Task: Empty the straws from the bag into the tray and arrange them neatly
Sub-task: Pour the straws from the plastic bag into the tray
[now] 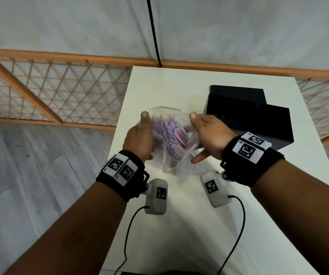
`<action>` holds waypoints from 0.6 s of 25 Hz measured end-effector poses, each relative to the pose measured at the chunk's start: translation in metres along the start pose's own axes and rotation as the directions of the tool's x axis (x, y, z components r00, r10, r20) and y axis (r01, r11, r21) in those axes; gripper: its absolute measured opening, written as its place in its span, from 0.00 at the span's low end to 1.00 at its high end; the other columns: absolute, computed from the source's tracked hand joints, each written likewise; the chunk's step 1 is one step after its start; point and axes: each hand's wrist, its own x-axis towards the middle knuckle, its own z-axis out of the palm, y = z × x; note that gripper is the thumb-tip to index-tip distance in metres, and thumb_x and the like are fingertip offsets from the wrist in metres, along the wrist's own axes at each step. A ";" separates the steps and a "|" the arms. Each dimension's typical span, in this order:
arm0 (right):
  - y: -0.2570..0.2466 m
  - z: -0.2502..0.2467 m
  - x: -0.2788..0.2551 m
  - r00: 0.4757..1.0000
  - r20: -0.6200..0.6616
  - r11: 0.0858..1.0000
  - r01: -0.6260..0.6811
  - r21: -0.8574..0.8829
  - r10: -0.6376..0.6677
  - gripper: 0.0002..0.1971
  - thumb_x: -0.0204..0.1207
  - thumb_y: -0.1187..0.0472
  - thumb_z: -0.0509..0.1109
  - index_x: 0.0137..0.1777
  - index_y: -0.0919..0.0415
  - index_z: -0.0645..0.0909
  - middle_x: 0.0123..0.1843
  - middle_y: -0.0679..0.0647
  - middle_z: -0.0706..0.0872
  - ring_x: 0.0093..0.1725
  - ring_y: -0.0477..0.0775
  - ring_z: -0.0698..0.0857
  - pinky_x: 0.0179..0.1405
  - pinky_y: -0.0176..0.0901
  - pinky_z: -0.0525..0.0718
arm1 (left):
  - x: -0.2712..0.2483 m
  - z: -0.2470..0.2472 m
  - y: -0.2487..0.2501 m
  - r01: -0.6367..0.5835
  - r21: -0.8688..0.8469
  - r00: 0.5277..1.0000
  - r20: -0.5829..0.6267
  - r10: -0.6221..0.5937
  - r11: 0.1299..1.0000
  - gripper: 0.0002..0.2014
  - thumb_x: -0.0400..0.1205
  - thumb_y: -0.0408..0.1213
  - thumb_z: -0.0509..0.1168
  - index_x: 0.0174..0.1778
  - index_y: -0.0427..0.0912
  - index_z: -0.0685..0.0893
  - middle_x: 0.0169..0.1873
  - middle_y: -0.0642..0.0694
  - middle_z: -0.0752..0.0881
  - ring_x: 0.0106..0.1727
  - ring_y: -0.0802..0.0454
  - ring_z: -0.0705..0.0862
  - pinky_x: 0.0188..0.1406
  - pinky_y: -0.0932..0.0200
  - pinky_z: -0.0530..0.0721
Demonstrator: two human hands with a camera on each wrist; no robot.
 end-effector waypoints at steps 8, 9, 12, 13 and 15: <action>-0.014 0.014 0.010 0.984 0.005 0.958 0.177 -0.227 -0.180 0.32 0.85 0.37 0.52 0.61 0.66 0.81 0.61 0.67 0.85 0.53 0.69 0.87 0.43 0.60 0.89 | 0.009 -0.020 -0.007 0.473 -0.615 0.880 0.361 -0.308 0.631 0.43 0.82 0.73 0.47 0.67 0.38 0.86 0.65 0.27 0.86 0.61 0.26 0.87 0.53 0.25 0.83; -0.014 0.017 0.009 0.984 0.012 0.960 0.174 -0.221 -0.176 0.31 0.86 0.38 0.53 0.61 0.67 0.82 0.61 0.66 0.86 0.55 0.68 0.87 0.42 0.56 0.89 | 0.006 -0.019 -0.008 0.493 -0.631 0.869 0.379 -0.318 0.599 0.41 0.84 0.70 0.48 0.69 0.36 0.85 0.68 0.29 0.84 0.64 0.28 0.87 0.53 0.31 0.85; -0.014 0.021 0.013 0.974 0.051 0.915 0.226 -0.335 -0.221 0.30 0.87 0.41 0.52 0.59 0.68 0.84 0.62 0.66 0.86 0.61 0.65 0.84 0.58 0.58 0.85 | -0.004 -0.009 -0.011 0.502 -0.634 0.865 0.381 -0.327 0.589 0.30 0.87 0.60 0.53 0.81 0.47 0.74 0.81 0.39 0.74 0.80 0.34 0.73 0.63 0.38 0.78; -0.016 0.022 0.012 0.971 0.076 0.901 0.238 -0.363 -0.226 0.30 0.87 0.41 0.51 0.58 0.67 0.84 0.61 0.65 0.86 0.60 0.64 0.84 0.61 0.59 0.84 | -0.008 -0.006 -0.014 0.499 -0.640 0.866 0.390 -0.313 0.584 0.29 0.87 0.59 0.54 0.80 0.48 0.74 0.81 0.40 0.74 0.81 0.35 0.72 0.64 0.38 0.78; -0.019 0.022 0.011 0.963 0.116 0.877 0.269 -0.398 -0.243 0.30 0.88 0.42 0.50 0.56 0.67 0.84 0.59 0.63 0.87 0.60 0.63 0.84 0.65 0.60 0.80 | -0.007 -0.001 -0.018 0.507 -0.677 0.862 0.400 -0.312 0.534 0.27 0.87 0.57 0.55 0.80 0.48 0.75 0.81 0.41 0.74 0.81 0.35 0.72 0.66 0.38 0.78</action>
